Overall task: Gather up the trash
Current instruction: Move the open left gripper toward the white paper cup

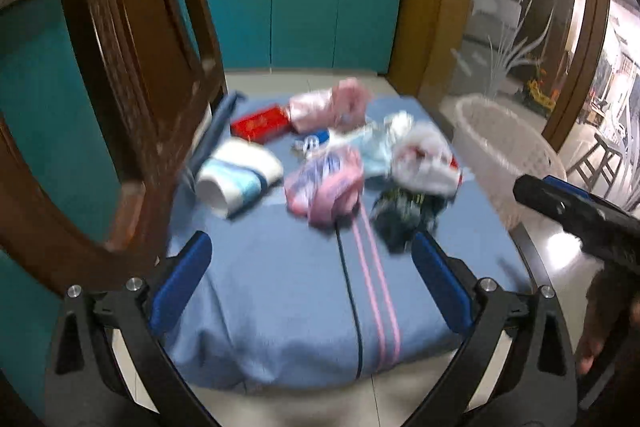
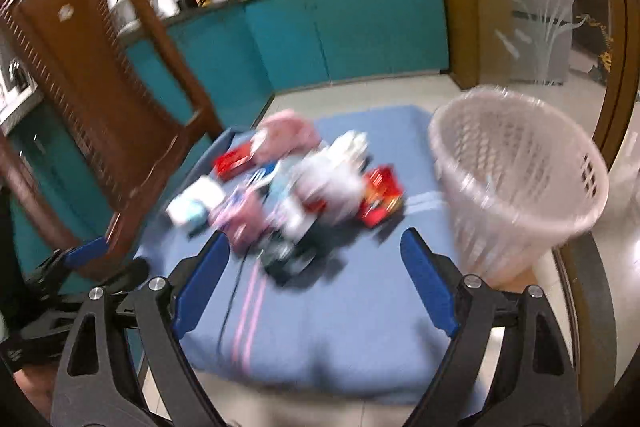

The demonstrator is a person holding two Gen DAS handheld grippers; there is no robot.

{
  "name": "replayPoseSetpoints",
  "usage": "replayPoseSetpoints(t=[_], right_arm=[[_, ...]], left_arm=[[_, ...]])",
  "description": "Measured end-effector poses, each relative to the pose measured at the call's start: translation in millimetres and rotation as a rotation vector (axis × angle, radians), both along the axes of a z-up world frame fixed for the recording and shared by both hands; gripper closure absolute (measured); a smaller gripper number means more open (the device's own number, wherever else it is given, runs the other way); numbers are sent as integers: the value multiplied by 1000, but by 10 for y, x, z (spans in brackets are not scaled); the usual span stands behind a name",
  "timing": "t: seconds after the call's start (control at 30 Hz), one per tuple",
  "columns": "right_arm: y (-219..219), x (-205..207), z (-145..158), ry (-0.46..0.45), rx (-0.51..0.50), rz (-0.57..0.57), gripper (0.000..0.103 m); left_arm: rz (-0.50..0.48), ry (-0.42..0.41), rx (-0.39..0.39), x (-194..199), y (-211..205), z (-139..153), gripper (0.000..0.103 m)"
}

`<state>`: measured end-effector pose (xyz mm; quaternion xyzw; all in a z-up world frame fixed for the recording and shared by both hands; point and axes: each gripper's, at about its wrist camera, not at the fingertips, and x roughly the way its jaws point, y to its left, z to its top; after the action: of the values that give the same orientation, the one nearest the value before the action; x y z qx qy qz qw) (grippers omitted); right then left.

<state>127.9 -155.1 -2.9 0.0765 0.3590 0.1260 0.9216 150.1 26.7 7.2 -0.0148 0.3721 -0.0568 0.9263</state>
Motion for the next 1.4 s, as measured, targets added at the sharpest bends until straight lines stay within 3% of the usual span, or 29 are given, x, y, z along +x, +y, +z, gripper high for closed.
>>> replayPoseSetpoints(t=[0.13, 0.4, 1.4], right_arm=[[38, -12, -66, 16, 4, 4, 17], [53, 20, -135, 17, -24, -6, 17], [-10, 28, -142, 25, -16, -7, 17]], left_arm=[[-35, 15, 30, 16, -88, -17, 3], [-55, 12, -13, -5, -100, 1, 3], [-40, 23, 9, 82, -118, -31, 3]])
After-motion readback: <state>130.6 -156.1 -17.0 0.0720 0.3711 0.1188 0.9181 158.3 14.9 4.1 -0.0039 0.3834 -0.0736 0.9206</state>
